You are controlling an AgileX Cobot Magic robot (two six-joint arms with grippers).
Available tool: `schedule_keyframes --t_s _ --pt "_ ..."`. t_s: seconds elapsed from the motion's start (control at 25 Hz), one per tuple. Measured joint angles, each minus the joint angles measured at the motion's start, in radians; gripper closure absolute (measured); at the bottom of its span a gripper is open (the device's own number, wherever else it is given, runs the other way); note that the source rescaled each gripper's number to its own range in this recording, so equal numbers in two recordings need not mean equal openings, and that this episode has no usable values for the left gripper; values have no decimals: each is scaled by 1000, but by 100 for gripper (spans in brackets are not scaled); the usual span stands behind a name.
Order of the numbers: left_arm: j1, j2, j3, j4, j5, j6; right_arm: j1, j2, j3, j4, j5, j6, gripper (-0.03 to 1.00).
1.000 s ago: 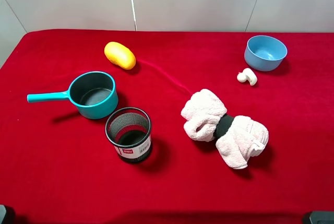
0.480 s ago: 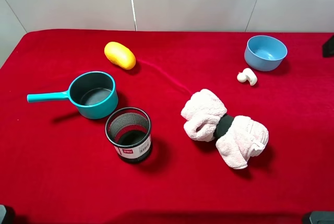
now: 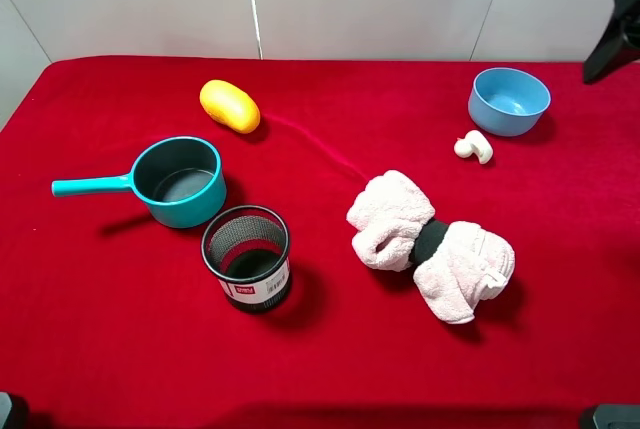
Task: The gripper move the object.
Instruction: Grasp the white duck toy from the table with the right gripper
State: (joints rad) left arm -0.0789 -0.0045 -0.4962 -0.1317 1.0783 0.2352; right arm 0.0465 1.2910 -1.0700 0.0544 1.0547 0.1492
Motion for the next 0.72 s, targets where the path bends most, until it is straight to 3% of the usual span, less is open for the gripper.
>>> schedule_keyframes --t_s 0.36,0.72 --pt "0 0 0 0 0 0 0 221 -159 -1 -4 131 -3" --pt "0 0 0 0 0 0 28 382 -200 7 -64 218 -3"
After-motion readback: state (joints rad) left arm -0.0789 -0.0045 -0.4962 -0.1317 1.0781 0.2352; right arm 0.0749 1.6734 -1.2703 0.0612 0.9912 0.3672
